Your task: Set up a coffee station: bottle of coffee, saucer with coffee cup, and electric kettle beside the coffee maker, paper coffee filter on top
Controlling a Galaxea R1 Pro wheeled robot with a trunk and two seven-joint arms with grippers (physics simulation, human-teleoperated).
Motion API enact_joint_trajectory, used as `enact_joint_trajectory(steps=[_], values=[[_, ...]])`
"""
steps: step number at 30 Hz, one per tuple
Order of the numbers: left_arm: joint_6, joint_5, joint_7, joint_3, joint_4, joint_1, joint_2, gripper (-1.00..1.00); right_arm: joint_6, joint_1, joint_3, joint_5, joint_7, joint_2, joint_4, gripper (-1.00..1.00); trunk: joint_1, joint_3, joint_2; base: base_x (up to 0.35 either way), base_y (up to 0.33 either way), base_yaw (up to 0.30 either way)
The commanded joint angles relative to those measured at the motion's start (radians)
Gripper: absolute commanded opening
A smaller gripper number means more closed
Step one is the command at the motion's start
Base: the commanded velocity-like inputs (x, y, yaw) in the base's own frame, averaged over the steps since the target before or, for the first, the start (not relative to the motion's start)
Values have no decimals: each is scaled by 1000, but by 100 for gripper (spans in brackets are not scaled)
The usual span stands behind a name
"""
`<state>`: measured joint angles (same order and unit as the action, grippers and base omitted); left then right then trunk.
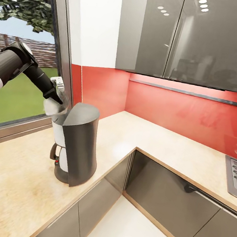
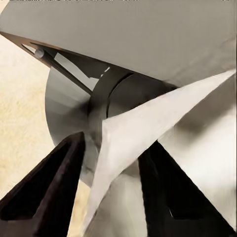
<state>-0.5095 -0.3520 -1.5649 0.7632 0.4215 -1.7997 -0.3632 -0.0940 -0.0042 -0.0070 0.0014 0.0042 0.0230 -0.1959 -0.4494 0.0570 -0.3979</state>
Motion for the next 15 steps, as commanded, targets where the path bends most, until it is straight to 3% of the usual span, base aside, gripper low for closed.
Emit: enact_joint_trajectory(steps=[1,15], values=[[-10,-5,-6,1,2,-1,0,100,-3,0,-1,0,0,0,0,100,-1,2,-2,0,0,0],[-10,-7,-6,2,3,-1,0,100,-3,0,-1,0,0,0,0,100,-1,2,-2,0,0,0]])
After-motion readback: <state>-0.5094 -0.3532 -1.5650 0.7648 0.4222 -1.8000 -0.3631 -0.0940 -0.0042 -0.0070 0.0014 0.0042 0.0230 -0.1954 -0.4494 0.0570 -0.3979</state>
